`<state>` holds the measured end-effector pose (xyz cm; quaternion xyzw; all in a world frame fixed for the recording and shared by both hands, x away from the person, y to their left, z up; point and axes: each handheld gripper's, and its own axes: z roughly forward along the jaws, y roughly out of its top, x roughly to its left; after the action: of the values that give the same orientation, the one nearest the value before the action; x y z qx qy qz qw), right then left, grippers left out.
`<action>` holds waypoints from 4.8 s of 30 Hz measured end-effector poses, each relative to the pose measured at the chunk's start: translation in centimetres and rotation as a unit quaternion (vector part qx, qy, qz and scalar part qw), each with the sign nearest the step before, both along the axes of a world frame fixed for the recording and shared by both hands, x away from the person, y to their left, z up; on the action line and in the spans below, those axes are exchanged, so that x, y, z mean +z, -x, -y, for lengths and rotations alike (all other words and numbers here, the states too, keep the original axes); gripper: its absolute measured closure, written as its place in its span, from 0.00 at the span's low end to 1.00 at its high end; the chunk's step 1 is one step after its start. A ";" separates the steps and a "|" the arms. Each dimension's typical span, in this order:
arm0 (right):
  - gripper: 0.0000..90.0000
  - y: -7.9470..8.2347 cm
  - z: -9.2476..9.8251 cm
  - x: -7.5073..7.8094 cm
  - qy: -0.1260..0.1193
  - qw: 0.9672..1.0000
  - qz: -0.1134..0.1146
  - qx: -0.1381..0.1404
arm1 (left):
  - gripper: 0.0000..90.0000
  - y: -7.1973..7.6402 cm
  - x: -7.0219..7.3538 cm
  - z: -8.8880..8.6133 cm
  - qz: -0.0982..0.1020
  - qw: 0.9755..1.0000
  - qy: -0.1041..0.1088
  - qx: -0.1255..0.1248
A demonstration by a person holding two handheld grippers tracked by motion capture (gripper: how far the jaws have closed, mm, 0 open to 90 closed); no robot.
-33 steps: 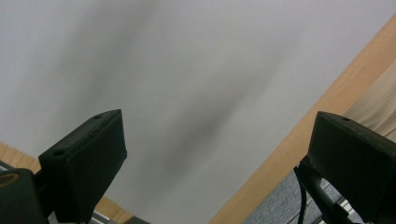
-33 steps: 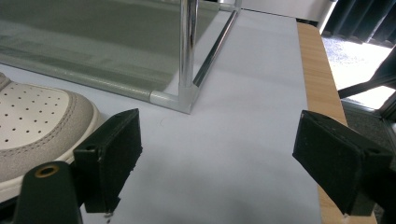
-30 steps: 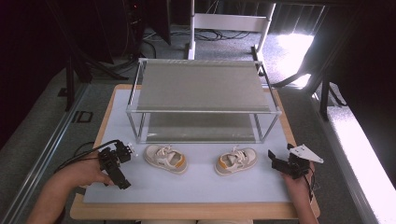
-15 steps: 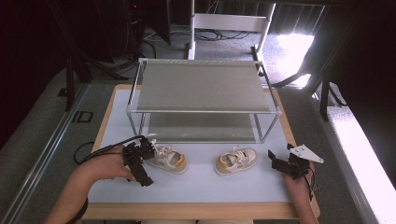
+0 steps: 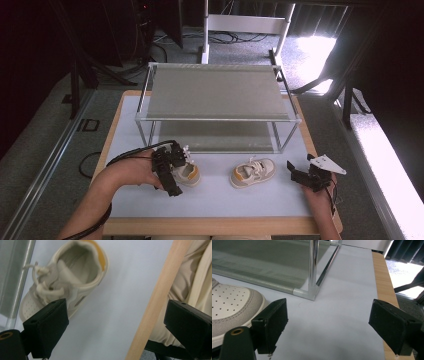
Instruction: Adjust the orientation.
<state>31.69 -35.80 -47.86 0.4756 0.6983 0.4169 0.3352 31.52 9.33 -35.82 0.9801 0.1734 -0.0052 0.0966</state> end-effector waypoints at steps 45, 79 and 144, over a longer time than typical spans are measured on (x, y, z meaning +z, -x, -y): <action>0.17 0.0 -0.1 0.0 0.005 1.000 -0.001 0.004 | 0.50 -5.0 -6.1 6.2 -0.031 0.993 -0.078 0.079; 0.17 0.0 -0.1 0.0 0.008 1.000 -0.002 0.006 | 0.81 -0.5 -4.9 5.9 -0.026 0.982 -0.046 -0.184; 0.35 -1.1 -10.8 11.1 0.115 0.919 -0.314 0.209 | 0.61 -0.7 -5.6 6.0 -0.027 0.988 -0.075 -0.135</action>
<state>32.77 -25.04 -36.72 0.3833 0.8945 0.2234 0.0558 32.18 3.37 -41.40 0.9985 0.0417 -0.0320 0.0164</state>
